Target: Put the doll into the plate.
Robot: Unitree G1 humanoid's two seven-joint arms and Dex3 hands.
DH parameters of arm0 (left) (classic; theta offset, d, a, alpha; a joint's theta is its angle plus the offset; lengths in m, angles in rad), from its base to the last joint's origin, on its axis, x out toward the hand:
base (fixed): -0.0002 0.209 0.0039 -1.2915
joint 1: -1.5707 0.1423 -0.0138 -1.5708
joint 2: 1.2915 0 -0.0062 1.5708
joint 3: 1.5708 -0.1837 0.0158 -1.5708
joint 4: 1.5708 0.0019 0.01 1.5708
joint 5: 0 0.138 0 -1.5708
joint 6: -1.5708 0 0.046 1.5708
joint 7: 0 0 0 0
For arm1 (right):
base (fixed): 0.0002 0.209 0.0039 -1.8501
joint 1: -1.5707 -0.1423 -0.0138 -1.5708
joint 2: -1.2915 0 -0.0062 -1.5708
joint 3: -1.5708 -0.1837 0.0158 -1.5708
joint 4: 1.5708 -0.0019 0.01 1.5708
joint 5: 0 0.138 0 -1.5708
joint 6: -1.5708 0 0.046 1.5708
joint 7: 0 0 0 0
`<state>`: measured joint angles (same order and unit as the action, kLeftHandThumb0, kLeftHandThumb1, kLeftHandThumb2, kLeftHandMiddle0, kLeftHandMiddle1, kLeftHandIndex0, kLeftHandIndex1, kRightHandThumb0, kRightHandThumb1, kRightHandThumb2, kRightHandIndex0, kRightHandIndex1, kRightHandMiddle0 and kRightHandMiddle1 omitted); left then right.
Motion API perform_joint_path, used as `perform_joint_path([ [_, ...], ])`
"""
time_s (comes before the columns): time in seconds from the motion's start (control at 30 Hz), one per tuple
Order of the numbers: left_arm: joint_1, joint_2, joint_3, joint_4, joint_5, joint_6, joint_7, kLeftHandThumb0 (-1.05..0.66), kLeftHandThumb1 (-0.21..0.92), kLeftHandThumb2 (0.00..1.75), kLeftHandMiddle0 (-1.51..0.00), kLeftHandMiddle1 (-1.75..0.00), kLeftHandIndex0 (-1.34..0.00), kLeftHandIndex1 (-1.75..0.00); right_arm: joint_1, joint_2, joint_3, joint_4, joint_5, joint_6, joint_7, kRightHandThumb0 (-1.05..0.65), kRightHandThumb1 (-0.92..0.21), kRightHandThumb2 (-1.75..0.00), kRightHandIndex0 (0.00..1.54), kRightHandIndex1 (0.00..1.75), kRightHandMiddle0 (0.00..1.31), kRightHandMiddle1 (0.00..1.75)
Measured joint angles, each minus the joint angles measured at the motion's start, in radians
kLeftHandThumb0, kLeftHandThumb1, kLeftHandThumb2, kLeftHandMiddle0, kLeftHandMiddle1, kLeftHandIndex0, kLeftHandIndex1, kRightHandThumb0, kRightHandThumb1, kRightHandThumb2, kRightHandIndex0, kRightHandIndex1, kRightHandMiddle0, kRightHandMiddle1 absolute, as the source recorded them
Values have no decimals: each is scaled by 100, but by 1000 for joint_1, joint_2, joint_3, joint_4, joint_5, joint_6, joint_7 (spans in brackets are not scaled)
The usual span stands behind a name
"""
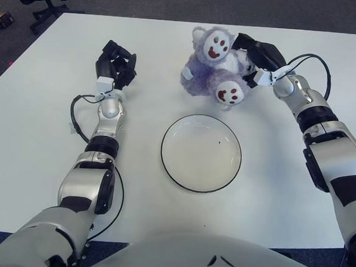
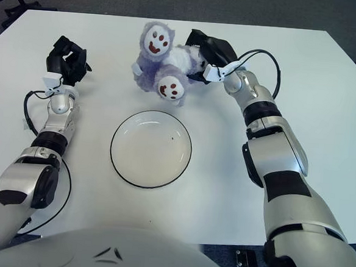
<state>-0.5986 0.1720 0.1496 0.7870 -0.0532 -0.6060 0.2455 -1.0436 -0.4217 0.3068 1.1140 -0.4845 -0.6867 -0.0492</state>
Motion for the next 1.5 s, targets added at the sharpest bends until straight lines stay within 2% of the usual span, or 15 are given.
perform_joint_path([
  [0.23,12,-12,5,-42,11,47,1,-31,92,44,-80,-175,-51,-175,0,5,-44,-21,54,10,86,0,-36,-127,56,173,39,175],
  [0.53,20,-25,5,-46,27,68,2,-30,92,46,-80,-175,-51,-175,0,11,-95,-62,130,28,177,0,-34,-129,58,172,39,175],
  [0.77,21,-28,4,-46,28,77,-17,-30,92,47,-80,-175,-51,-175,5,12,-131,-128,209,59,290,0,-33,-130,60,171,39,175],
  [0.8,21,-28,4,-46,28,77,-20,-30,92,46,-80,-175,-51,-175,8,12,-134,-139,219,60,303,16,-37,-125,57,172,45,175],
  [0.9,21,-28,3,-45,29,77,-30,-30,92,46,-81,-175,-51,-175,27,13,-148,-188,260,51,355,34,-41,-119,53,174,53,175],
  [0.97,21,-28,3,-44,32,77,-36,-30,92,46,-81,-175,-51,-175,43,14,-155,-213,282,39,383,38,-42,-117,52,174,55,175],
  [1.2,22,-28,2,-37,35,77,-59,-29,92,44,-81,-175,-51,-175,113,14,-162,-296,364,-10,513,42,-46,-113,50,175,59,175],
  [1.5,24,-27,-1,-33,46,77,-79,-29,92,43,-82,-175,-51,-175,219,12,-176,-445,448,-6,628,42,-46,-112,49,175,60,175],
])
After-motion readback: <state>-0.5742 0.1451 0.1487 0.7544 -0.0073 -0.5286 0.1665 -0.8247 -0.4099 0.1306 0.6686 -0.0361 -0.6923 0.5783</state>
